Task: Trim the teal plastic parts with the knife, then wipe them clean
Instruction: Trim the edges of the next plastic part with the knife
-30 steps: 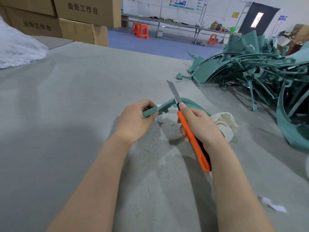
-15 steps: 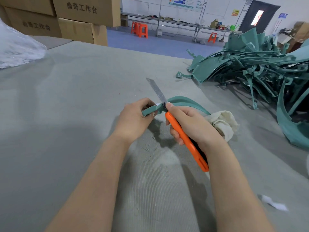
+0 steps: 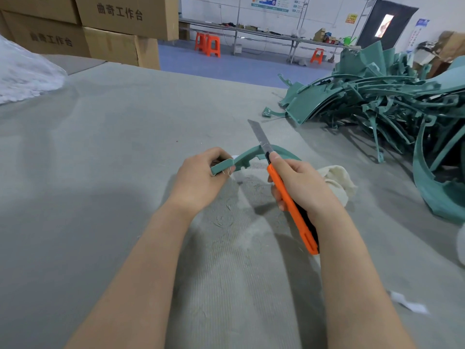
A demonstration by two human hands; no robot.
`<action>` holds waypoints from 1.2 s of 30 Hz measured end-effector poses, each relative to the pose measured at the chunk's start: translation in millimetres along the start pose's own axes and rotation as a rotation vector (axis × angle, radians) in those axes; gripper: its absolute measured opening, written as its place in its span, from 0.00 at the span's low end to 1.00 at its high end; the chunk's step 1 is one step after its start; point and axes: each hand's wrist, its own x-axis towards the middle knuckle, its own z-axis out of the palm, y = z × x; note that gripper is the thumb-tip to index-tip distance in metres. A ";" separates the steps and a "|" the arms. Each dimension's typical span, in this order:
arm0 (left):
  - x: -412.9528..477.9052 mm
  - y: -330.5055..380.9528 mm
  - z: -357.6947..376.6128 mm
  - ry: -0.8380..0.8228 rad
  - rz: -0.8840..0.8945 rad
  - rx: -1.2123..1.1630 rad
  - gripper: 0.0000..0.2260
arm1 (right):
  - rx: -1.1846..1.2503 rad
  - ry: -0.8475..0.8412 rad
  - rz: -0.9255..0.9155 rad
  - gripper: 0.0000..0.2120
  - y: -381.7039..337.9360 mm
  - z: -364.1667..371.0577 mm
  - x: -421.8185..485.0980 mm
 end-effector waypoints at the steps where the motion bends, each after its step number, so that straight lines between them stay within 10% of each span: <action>1: -0.1 0.0 -0.1 0.001 -0.001 0.000 0.07 | -0.014 -0.019 -0.003 0.21 -1.1 0.9 -0.7; 36: -2.3 4.2 -2.4 -0.007 -0.014 -0.012 0.02 | -0.042 -0.375 -0.139 0.21 -14.4 10.8 -11.1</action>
